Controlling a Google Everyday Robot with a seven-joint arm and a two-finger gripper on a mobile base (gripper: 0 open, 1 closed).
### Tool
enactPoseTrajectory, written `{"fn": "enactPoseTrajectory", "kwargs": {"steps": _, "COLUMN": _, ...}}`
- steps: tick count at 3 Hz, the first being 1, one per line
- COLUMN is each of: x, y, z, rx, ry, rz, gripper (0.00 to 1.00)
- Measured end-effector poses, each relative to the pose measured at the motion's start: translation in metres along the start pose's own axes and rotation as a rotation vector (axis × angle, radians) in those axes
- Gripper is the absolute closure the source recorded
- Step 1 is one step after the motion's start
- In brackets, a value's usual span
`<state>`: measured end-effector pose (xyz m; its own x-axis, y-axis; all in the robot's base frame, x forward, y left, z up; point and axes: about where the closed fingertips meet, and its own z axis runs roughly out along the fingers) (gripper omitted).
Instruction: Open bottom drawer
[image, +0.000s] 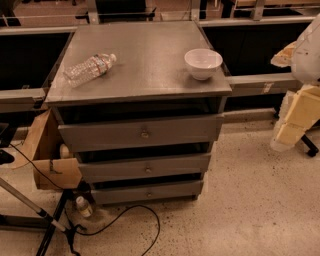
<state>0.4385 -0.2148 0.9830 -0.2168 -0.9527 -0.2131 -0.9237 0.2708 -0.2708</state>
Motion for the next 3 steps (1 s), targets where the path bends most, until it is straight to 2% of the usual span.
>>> {"fn": "enactPoseTrajectory", "kwargs": {"steps": 1, "x": 0.0, "y": 0.0, "z": 0.0, "rx": 0.0, "ry": 0.0, "rz": 0.0, "gripper": 0.0}}
{"fn": "enactPoseTrajectory", "kwargs": {"steps": 2, "x": 0.0, "y": 0.01, "z": 0.018, "rx": -0.016, "ry": 0.004, "rz": -0.008, "gripper": 0.0}}
{"fn": "enactPoseTrajectory", "kwargs": {"steps": 3, "x": -0.008, "y": 0.039, "z": 0.069, "rx": -0.077, "ry": -0.061, "rz": -0.033, "gripper": 0.0}}
